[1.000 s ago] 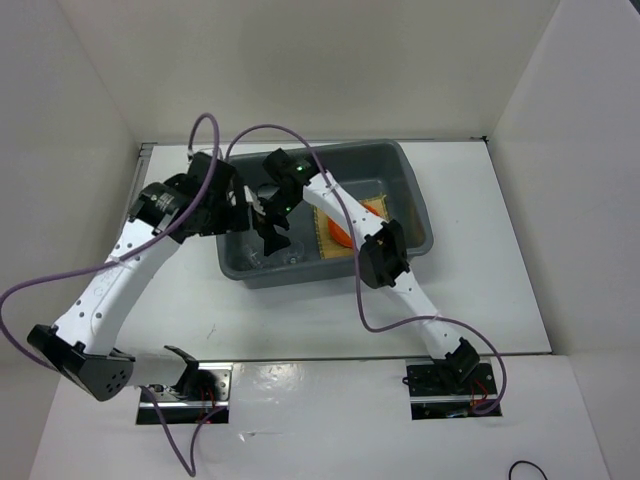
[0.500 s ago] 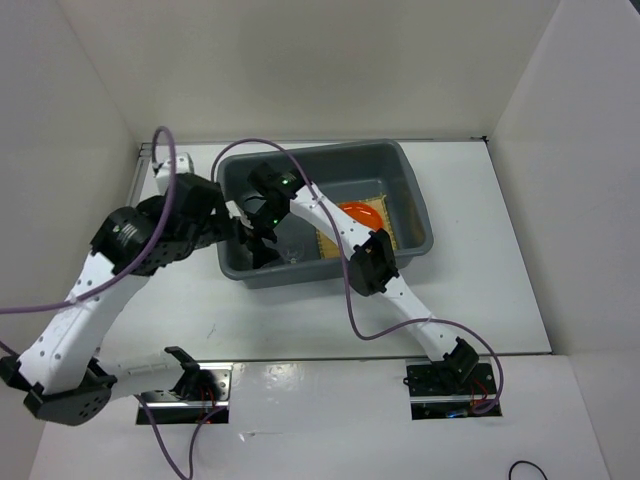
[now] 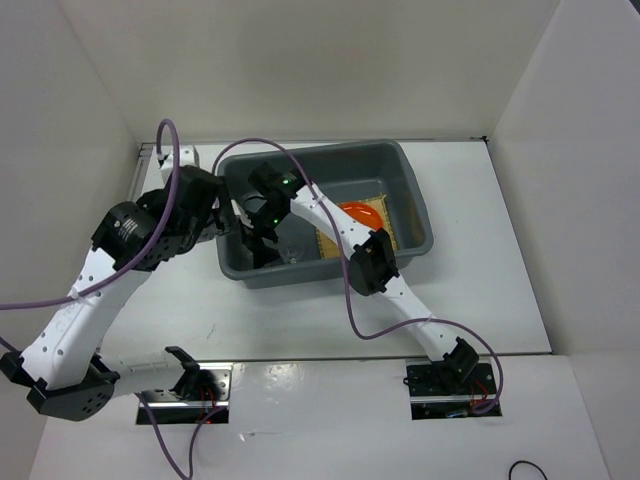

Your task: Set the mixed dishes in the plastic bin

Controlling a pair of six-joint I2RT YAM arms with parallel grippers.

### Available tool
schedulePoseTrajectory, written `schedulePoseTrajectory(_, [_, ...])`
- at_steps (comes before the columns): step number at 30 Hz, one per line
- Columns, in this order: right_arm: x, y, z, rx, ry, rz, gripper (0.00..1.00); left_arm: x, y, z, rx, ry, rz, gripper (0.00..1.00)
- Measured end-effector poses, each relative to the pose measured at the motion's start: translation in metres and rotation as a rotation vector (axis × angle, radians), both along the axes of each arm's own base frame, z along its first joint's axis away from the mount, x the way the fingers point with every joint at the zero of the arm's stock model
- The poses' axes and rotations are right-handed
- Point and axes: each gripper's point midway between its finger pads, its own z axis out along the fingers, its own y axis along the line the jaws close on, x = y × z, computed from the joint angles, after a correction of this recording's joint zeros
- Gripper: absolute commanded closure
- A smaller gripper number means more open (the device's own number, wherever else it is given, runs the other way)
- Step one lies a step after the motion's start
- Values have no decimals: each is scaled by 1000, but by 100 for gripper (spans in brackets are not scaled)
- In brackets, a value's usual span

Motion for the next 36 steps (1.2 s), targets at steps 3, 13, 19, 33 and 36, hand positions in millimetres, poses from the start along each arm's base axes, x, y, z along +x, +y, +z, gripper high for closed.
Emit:
schedulePoseTrajectory(3, [2,-2,-4,-18,1,-12,0,7,-18,3,-24,-3,-91,0])
schedulePoseTrajectory(13, [11,-15,-22,-87,-1,-47,1,24,-93,0,-101,5,-493,0])
schedulePoseTrajectory(19, [13,-17,-23,-95,-3,-57,1,26,-105,7,-116,-35,-576,0])
schedulePoseTrajectory(33, [5,-13,-17,-77,52,-62,1,19,-80,31,-102,-139,-495,0])
schedulePoseTrajectory(36, [3,-11,-15,-71,58,-62,1,6,-62,61,-130,-265,-457,0])
